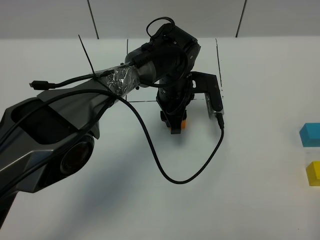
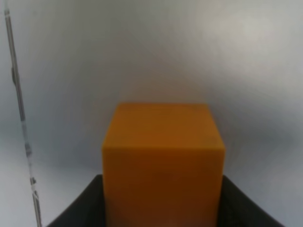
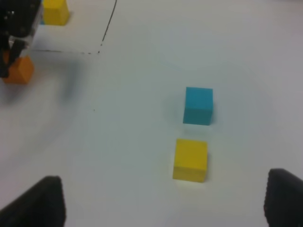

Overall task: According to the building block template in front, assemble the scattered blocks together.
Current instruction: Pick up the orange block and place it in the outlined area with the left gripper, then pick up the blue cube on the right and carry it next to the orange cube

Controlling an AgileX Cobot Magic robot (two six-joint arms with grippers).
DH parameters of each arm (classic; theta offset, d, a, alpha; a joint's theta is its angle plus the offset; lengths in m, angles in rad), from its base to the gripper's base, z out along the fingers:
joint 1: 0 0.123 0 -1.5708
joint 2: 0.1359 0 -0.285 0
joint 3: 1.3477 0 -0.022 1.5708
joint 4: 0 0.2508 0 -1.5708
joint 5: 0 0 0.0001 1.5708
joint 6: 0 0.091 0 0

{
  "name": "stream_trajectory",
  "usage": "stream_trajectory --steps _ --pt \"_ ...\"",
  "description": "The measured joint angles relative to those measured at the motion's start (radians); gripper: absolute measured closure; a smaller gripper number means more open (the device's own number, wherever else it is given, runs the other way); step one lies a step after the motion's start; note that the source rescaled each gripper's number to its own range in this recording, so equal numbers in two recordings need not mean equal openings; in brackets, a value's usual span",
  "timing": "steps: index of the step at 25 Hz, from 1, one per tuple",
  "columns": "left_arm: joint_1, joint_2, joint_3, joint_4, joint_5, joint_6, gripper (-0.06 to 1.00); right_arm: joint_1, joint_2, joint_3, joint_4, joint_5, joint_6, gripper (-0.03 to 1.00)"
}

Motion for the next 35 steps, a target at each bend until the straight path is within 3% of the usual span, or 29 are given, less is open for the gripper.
stream_trajectory --steps 12,14,18,20,22,29,35 --pt "0.000 0.000 -0.002 0.000 0.000 -0.037 0.92 0.000 0.000 0.000 0.000 0.000 0.000 0.25" --pt "0.000 0.001 -0.006 0.000 0.000 -0.043 0.78 0.000 0.000 0.000 0.000 0.000 0.000 0.25" --pt "0.000 -0.011 -0.027 -0.001 0.000 -0.069 0.29 0.000 0.000 0.000 0.000 0.000 0.000 0.25" --pt "0.000 -0.029 -0.031 -0.001 0.000 -0.087 0.09 0.000 0.000 0.000 0.000 0.000 0.000 0.25" --pt "0.000 -0.061 -0.031 0.000 0.000 -0.102 -0.03 0.000 0.000 0.000 0.000 0.000 0.000 0.25" --pt "0.018 -0.194 -0.032 -0.005 0.002 -0.284 -0.05 0.000 0.000 0.000 0.000 0.000 0.000 0.25" --pt "0.168 -0.290 -0.026 -0.005 0.002 -0.492 0.04 0.000 0.000 0.000 0.000 0.000 0.000 0.25"
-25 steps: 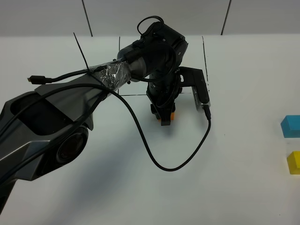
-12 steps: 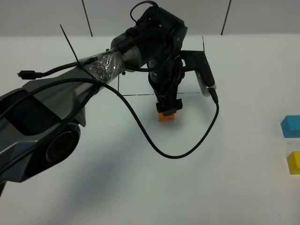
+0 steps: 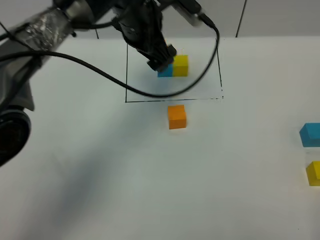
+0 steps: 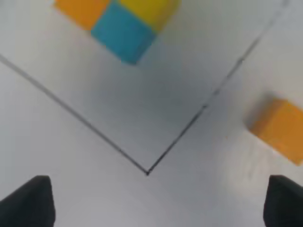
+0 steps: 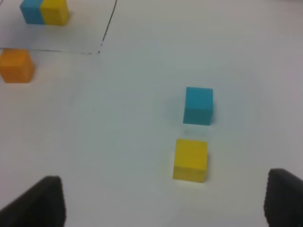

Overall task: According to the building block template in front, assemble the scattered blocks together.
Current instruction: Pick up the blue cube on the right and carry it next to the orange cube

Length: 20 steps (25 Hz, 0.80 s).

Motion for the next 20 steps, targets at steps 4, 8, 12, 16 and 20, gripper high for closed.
stream_trajectory --steps 4,8,12,16,20 --pt "0.121 -0.116 0.105 0.004 0.000 -0.058 0.11 0.000 0.000 0.000 0.000 0.000 0.000 0.25" --pt "0.261 -0.279 0.320 -0.012 0.000 -0.075 0.11 0.000 0.000 0.000 0.000 0.000 0.000 0.25" --pt "0.405 -0.499 0.600 -0.075 -0.027 -0.095 0.11 0.000 0.000 0.000 0.000 0.000 0.001 0.25" --pt "0.446 -0.778 0.881 -0.094 -0.142 -0.097 0.12 0.000 0.000 0.000 0.000 0.000 0.008 0.25" --pt "0.444 -1.045 1.091 -0.095 -0.249 -0.130 0.12 0.000 0.000 0.000 0.000 0.000 0.009 0.25"
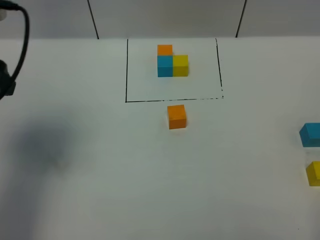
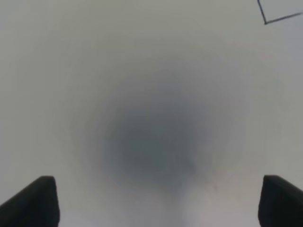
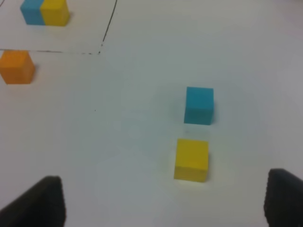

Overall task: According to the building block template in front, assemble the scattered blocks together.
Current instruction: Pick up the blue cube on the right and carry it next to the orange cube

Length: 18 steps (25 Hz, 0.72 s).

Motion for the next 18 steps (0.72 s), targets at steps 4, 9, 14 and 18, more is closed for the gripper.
stream_trajectory --steps 4,9,14,18 --pt "-0.002 -0.242 0.143 0.000 -0.012 -0.063 0.12 0.000 0.000 0.000 0.000 0.000 0.000 0.25" --pt "-0.003 -0.480 0.268 -0.018 0.013 -0.102 0.14 0.000 0.000 0.000 0.000 0.000 0.001 0.25" --pt "-0.003 -0.685 0.375 -0.030 0.043 -0.104 0.17 0.000 0.000 0.000 0.000 0.000 0.002 0.25" --pt "-0.003 -0.837 0.451 -0.068 0.048 -0.095 0.19 0.000 0.000 0.000 0.000 0.000 0.002 0.25"
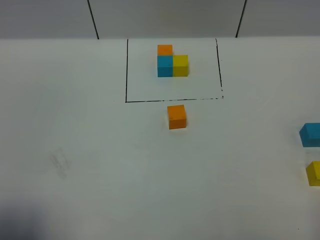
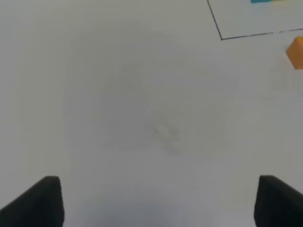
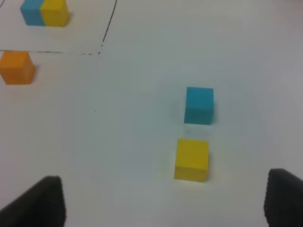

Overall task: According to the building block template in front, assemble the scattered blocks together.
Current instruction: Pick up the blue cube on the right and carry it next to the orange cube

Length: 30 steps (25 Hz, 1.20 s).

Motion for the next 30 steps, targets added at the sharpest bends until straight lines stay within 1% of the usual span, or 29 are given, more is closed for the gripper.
stream_trajectory --steps 6,9,12,17,26,30 --pt "0.000 -0.214 0.119 -0.120 0.003 0.094 0.22 0.000 0.000 0.000 0.000 0.000 0.000 0.25" --pt "0.000 -0.294 0.134 -0.141 0.008 0.117 0.22 0.000 0.000 0.000 0.000 0.000 0.002 0.25" --pt "0.000 -0.346 0.136 -0.143 0.015 0.124 0.23 0.000 0.000 0.000 0.000 0.000 0.004 0.25" --pt "0.000 -0.350 0.159 -0.144 0.090 0.125 0.26 0.000 0.000 0.000 0.000 0.000 0.008 0.25" --pt "0.001 -0.350 0.159 -0.144 0.094 0.119 0.29 0.000 0.000 0.000 0.000 0.000 0.008 0.25" --pt "0.039 -0.350 0.159 -0.144 0.094 0.119 0.30 0.000 0.000 0.000 0.000 0.000 0.008 0.25"
